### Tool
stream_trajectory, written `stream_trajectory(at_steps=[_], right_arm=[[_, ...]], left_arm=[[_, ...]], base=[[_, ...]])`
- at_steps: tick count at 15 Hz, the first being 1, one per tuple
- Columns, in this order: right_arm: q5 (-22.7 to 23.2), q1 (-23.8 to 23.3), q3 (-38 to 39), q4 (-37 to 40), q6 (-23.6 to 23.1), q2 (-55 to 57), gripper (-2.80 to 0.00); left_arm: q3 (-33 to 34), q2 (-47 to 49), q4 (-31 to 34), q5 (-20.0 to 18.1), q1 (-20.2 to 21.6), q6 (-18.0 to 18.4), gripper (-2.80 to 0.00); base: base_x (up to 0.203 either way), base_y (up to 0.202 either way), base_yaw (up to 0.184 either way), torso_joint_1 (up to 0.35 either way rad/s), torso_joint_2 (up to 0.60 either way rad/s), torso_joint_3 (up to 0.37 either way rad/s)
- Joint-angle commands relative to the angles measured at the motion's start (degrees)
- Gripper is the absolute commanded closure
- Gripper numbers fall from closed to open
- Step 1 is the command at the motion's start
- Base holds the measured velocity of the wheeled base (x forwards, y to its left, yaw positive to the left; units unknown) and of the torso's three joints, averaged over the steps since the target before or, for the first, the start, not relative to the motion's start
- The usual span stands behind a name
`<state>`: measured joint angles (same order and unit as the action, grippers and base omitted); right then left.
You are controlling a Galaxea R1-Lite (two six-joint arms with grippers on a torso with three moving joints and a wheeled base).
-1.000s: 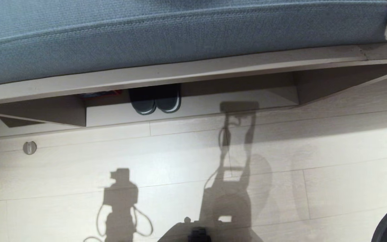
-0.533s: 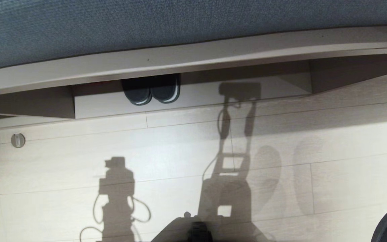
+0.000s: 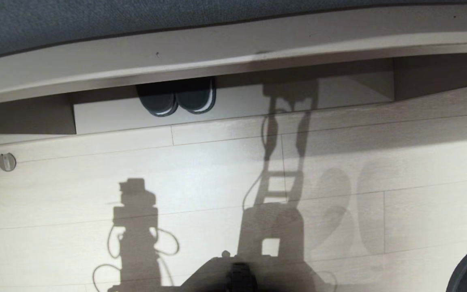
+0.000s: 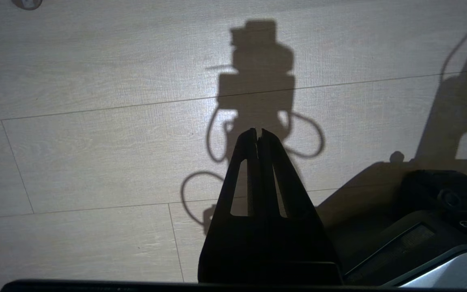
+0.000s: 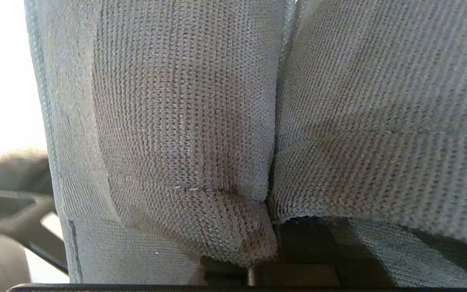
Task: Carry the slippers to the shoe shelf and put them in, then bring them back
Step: Place the slippers into the shoe cabinet
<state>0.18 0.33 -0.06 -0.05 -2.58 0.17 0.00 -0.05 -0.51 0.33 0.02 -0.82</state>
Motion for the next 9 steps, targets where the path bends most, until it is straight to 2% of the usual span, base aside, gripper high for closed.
stream_trajectory(at_steps=[1,5,9], right_arm=[[0.5,0.0,-0.8,0.3,-1.4,1.1,0.0],[5.8,0.0,-12.3,-0.6,0.0,14.6,0.0],[8.6,0.3,-18.0,-8.5,-0.2,32.4,0.0]], left_arm=[[0.0,0.0,0.0,0.0,0.0,0.1,0.0],[0.0,0.0,0.0,0.0,0.0,0.1,0.0],[0.0,0.0,0.0,0.0,0.1,0.1,0.0]], base=[[0.0,0.0,0.0,0.001,0.01,-0.026],[0.0,0.0,0.0,0.0,0.0,0.0],[0.0,0.0,0.0,0.0,0.0,0.0]])
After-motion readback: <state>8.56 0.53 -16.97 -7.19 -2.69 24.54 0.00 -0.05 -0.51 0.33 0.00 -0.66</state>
